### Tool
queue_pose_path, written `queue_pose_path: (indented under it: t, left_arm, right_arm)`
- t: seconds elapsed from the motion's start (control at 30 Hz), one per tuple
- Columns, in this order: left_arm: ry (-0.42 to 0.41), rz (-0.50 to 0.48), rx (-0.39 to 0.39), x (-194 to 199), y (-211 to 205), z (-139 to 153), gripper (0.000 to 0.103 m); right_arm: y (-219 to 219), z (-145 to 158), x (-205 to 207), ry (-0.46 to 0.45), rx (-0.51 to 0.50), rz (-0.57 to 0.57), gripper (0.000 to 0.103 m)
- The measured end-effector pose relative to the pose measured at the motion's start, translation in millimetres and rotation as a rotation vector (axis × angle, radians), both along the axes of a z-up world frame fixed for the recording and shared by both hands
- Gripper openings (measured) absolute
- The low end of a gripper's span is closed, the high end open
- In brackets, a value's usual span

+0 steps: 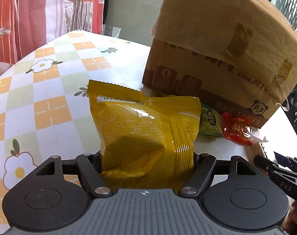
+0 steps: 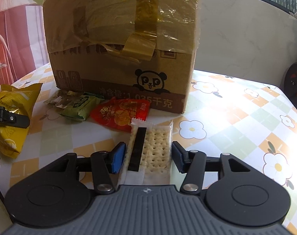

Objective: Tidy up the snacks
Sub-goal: 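Grasp the yellow chip bag with the left gripper while the right grasps the white cracker packet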

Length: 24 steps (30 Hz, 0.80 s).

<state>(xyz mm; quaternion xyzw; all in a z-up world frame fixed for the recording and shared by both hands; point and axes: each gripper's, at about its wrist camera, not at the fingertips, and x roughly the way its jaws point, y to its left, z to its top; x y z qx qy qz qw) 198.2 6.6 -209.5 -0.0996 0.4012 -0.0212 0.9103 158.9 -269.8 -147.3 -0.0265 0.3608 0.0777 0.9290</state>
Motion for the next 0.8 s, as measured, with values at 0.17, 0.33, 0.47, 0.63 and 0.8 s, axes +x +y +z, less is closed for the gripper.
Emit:
queue_pose_path:
  t: [0.17,0.33,0.47,0.63,0.8]
  left_arm:
    - [-0.018,-0.007,-0.017,-4,4,0,0.073]
    - [-0.047,-0.010,-0.017,-8,6,5,0.073]
    - [-0.062,-0.015,-0.011,-12,7,8,0.073]
    - [-0.079,-0.018,0.003,-16,10,14,0.073]
    - [-0.228,-0.095,0.074,-22,9,50,0.073]
  right_arm:
    - [2,-1,-1,-0.009,-0.015,0.006,0.050]
    - [11,2,-9,-0.058,-0.057,0.041,0.049]
    - [13,4,-11,-0.079,-0.075,0.041,0.049]
    - [10,7,-13,-0.093,-0.050,0.043,0.049]
    - [5,20,-16,-0.090,0.008,0.069,0.049]
